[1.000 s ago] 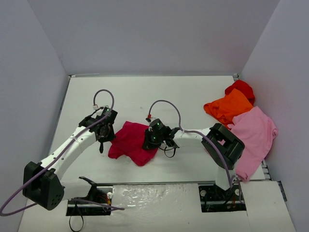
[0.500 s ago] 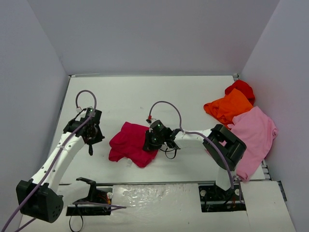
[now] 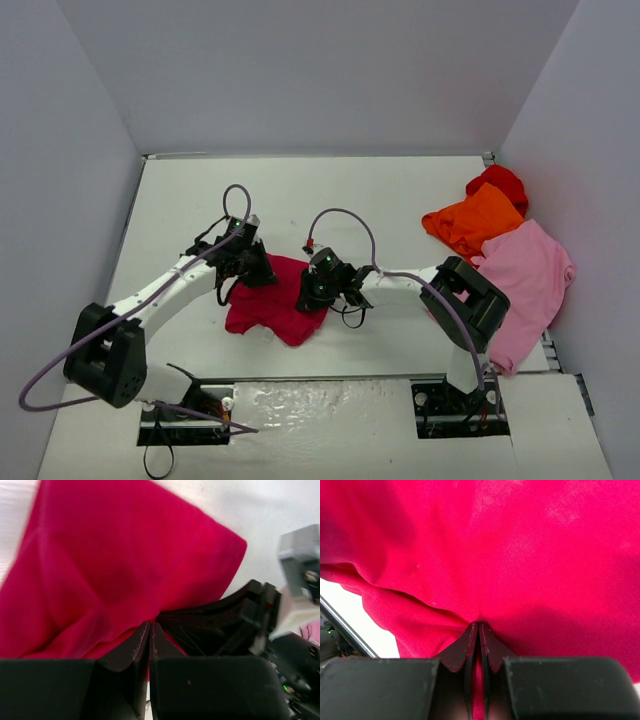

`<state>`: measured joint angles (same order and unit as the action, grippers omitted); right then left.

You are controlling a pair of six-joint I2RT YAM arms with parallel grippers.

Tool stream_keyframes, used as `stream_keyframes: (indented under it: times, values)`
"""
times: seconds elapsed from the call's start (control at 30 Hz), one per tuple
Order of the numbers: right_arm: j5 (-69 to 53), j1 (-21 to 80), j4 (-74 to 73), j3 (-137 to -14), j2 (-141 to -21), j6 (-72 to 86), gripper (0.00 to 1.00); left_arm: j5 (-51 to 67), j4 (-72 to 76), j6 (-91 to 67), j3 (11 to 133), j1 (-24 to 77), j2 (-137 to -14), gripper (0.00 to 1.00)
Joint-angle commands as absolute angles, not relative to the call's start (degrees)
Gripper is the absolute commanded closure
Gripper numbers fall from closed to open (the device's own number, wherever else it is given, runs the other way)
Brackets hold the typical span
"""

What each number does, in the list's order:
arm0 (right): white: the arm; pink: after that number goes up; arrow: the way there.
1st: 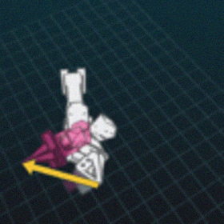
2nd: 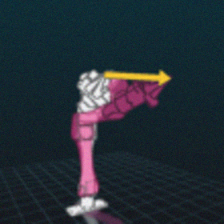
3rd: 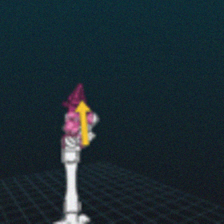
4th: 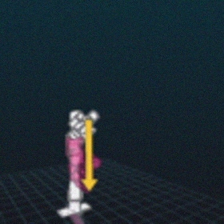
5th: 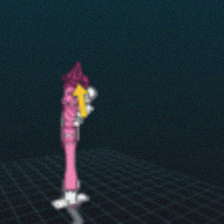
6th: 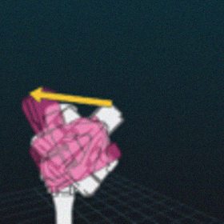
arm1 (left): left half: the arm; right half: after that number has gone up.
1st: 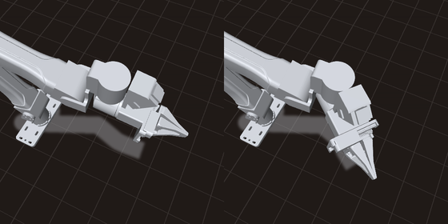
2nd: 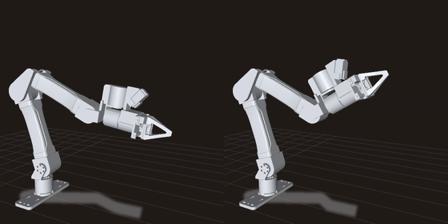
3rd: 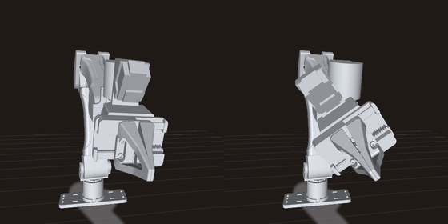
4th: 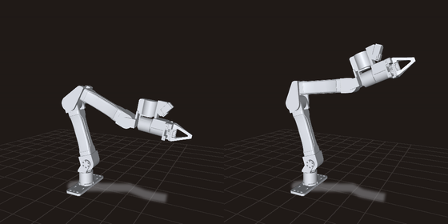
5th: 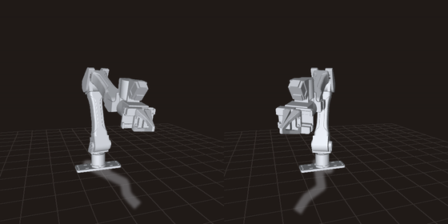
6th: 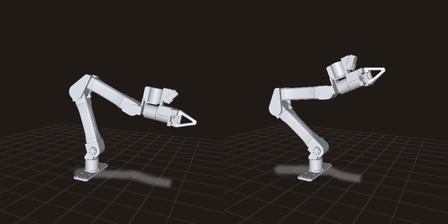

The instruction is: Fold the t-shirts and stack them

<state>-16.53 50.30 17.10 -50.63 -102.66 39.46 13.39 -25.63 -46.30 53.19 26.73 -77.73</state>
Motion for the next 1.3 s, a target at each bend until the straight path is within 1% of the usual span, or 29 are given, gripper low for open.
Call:
stream_keyframes:
  times: [0.0,0.13,0.33,0.53,0.7,0.8,0.97,1.07,1.13,1.2,1.23,1.27]
  values:
    - [-13.97,51.24,6.54,-49.15,-105.64,37.99,0.97,20.21,-14.63,-50.78,53.19,27.71,-81.18,1.00]
    - [-14.15,51.24,6.51,-49.22,-105.99,37.80,0.97,17.09,-16.50,-49.84,52.13,27.86,-80.78,1.00]
    - [-13.98,51.24,5.30,-49.20,-106.58,37.29,0.97,10.68,-23.54,-47.46,48.22,27.54,-75.50,1.00]
    - [-14.32,51.24,2.99,-49.92,-108.84,36.86,0.94,9.02,-25.03,-47.39,42.69,25.75,-72.00,1.00]
    - [-14.98,51.24,2.55,-50.27,-109.64,36.78,0.89,10.90,-23.82,-46.71,41.66,24.26,-75.54,1.00]
    - [-15.03,51.32,1.69,-51.03,-110.18,36.50,0.87,13.83,-20.27,-45.99,41.51,23.33,-81.19,1.00]
    - [-14.69,51.24,0.29,-51.58,-110.22,36.13,0.86,25.62,-8.14,-46.64,40.71,22.42,-94.07,1.00]
    - [-13.92,51.24,-0.94,-51.34,-108.98,35.69,0.85,30.42,-2.43,-47.79,40.35,22.71,-98.92,1.00]
    - [-12.86,51.33,-1.32,-50.98,-106.93,35.60,0.83,30.77,-0.99,-48.24,40.08,23.19,-99.32,1.00]
    - [-11.10,51.33,-1.32,-50.95,-104.13,35.51,0.80,28.16,-3.06,-47.90,40.08,23.41,-95.74,1.00]
    - [-10.25,51.33,-1.33,-51.16,-102.74,35.48,0.79,25.85,-4.40,-47.59,40.40,23.48,-94.61,1.00]
    - [-9.21,51.33,-1.39,-51.47,-100.93,35.37,0.76,21.72,-8.84,-46.56,41.48,23.53,-90.89,1.00]
